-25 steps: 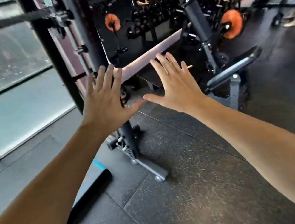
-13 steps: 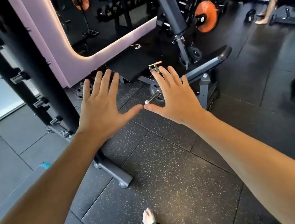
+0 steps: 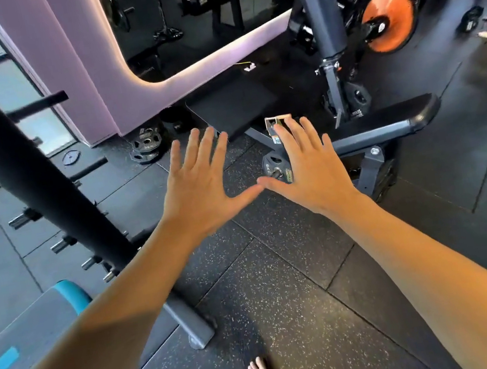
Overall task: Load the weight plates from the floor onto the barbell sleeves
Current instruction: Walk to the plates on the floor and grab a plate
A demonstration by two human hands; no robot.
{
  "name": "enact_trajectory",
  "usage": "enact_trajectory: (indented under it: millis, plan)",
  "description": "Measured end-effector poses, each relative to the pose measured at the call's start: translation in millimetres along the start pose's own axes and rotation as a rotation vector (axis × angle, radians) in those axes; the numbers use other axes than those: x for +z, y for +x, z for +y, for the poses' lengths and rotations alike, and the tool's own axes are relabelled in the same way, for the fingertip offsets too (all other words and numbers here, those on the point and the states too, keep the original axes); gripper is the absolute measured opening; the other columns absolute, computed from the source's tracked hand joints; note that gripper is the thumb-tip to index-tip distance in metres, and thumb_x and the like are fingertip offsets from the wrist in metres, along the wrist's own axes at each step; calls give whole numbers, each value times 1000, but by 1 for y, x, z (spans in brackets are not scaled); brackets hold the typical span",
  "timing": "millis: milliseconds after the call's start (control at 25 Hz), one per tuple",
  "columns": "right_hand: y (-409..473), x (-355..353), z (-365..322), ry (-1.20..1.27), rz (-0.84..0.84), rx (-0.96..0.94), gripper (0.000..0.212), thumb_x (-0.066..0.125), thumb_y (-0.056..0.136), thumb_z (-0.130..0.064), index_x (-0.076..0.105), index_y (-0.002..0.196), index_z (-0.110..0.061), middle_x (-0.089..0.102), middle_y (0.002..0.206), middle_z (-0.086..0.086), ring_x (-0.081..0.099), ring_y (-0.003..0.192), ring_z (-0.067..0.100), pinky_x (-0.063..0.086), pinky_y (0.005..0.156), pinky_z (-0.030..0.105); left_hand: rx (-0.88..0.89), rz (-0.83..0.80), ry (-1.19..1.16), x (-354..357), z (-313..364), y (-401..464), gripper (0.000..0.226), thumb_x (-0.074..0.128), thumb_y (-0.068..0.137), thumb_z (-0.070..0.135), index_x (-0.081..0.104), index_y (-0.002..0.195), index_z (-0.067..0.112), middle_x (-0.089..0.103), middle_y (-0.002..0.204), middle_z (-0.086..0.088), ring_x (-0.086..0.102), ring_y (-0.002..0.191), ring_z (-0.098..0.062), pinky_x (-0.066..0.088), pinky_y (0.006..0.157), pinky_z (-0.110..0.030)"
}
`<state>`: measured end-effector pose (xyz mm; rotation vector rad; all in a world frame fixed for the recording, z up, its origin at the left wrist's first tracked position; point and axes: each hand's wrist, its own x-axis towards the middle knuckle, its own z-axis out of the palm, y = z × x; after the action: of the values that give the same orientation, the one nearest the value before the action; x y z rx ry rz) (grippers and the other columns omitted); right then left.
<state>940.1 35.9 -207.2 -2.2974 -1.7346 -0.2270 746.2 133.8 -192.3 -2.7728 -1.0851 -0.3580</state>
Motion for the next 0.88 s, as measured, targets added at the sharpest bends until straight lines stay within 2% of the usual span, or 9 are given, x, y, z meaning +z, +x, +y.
enact_trajectory:
  millis: [200,440,640,880]
  plan:
    - [72,27,43,16,-4,-50,101,31,85,-84,18,157,-16,19,166,10,12,154,33,28,116,62,-48,-17,26,32,-1,73,114,8,77,94,20,159,15,19,166,-9,12,154,-29,8,123,-56]
    - [170,65,106,51,-44,-146,101,27,83,-86,19,158,-17,18,166,8,11,154,31,26,117,61,-207,-59,34,71,6,163,116,1,73,95,13,160,18,11,168,-6,4,155,-27,6,123,-55]
    - [259,77,147,78,-86,-256,101,29,83,-86,17,157,-18,17,166,7,10,154,31,27,116,62,-330,-8,56,87,11,228,110,22,79,91,30,156,12,28,163,-11,19,153,-31,15,122,-56]
    - [360,100,143,158,-123,-391,109,20,78,-90,12,159,-18,12,168,6,4,155,28,21,119,62,-505,8,75,99,-29,283,110,19,78,92,26,157,15,25,164,-9,17,153,-30,14,122,-56]
